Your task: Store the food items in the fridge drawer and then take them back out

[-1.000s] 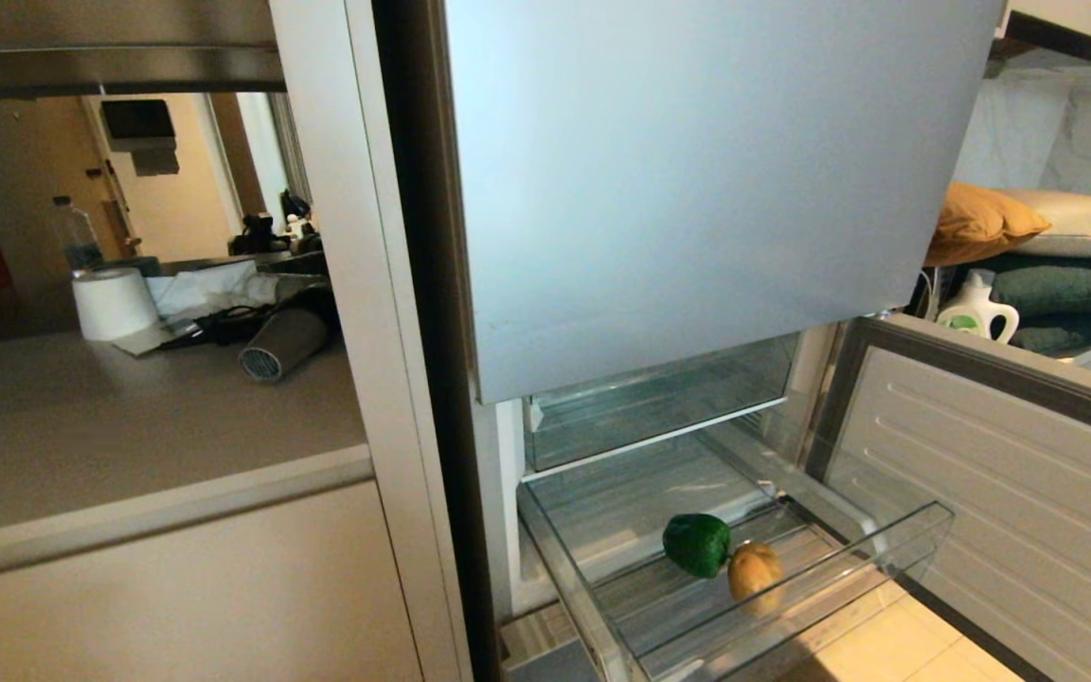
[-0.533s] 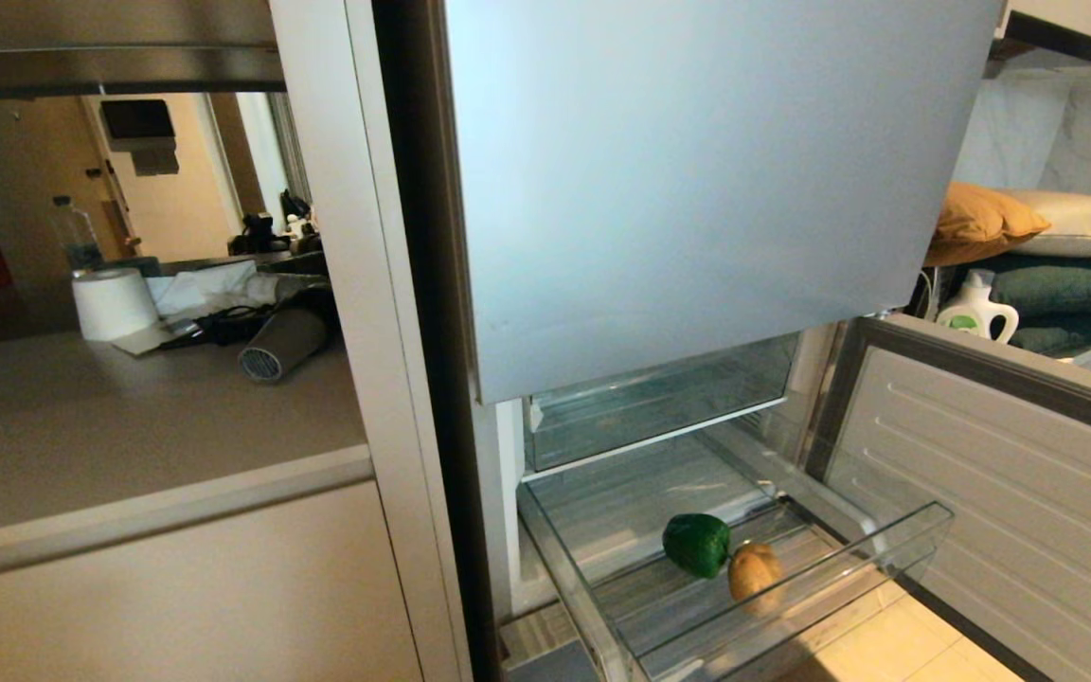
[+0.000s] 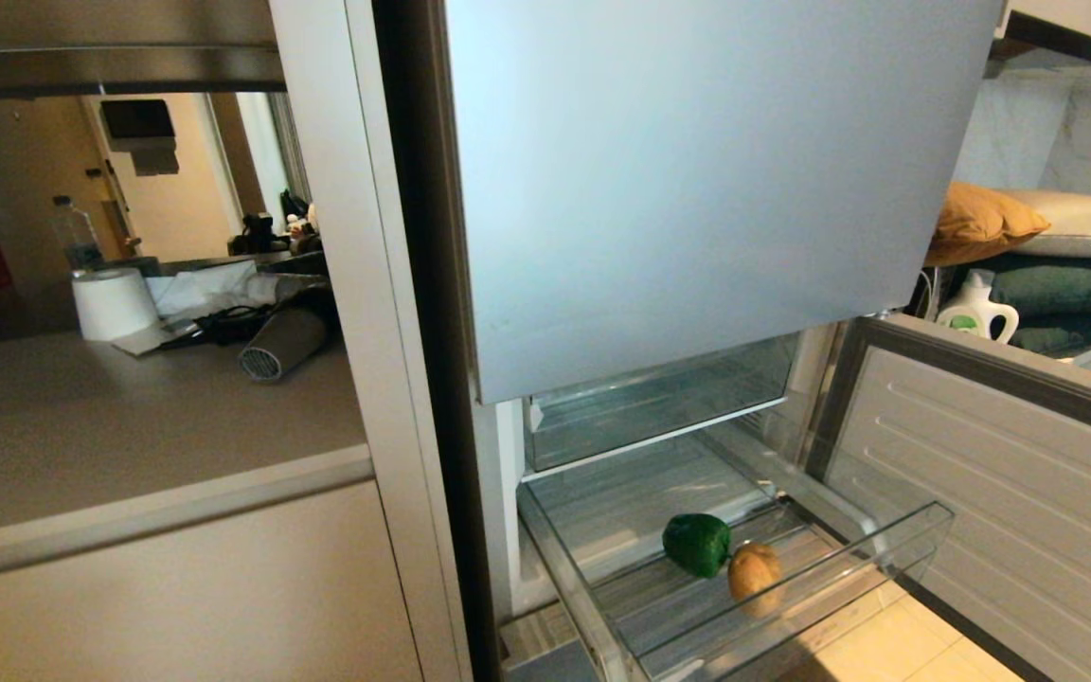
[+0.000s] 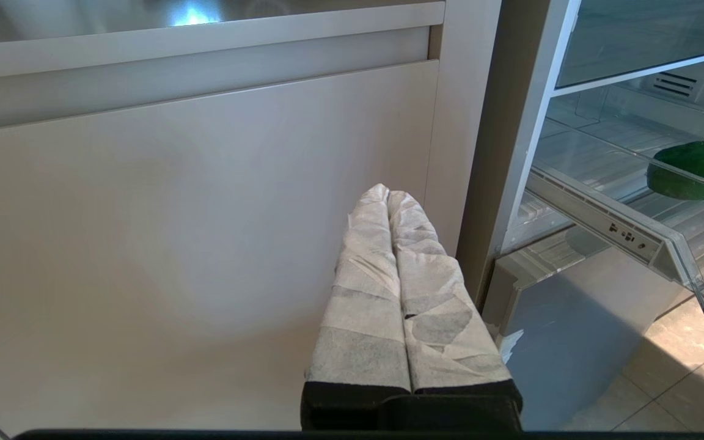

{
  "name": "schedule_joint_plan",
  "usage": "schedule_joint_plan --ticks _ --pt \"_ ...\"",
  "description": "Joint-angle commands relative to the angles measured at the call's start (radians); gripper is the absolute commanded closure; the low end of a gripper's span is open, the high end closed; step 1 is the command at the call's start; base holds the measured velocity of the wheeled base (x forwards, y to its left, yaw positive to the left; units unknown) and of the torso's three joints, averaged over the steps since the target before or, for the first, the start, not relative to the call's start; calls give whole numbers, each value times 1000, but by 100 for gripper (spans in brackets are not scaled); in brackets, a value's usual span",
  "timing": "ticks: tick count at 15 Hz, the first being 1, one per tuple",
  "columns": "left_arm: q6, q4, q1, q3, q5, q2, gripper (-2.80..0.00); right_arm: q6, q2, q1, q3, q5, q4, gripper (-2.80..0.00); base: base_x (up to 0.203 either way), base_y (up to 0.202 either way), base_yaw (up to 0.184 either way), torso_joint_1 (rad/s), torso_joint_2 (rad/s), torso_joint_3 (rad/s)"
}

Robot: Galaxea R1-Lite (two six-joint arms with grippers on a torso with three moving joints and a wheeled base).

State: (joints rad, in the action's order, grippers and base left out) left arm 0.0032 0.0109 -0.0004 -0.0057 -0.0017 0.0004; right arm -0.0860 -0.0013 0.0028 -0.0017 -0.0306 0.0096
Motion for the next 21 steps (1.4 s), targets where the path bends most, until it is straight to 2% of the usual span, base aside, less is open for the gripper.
schedule_joint_plan --ticks 1,21 --pt "0 0 0 0 0 0 0 -1 1 0 0 1 2 0 0 0 0 0 0 0" --pt "0 0 0 0 0 0 0 11 1 0 0 6 3 0 0 0 0 96 -201 -109"
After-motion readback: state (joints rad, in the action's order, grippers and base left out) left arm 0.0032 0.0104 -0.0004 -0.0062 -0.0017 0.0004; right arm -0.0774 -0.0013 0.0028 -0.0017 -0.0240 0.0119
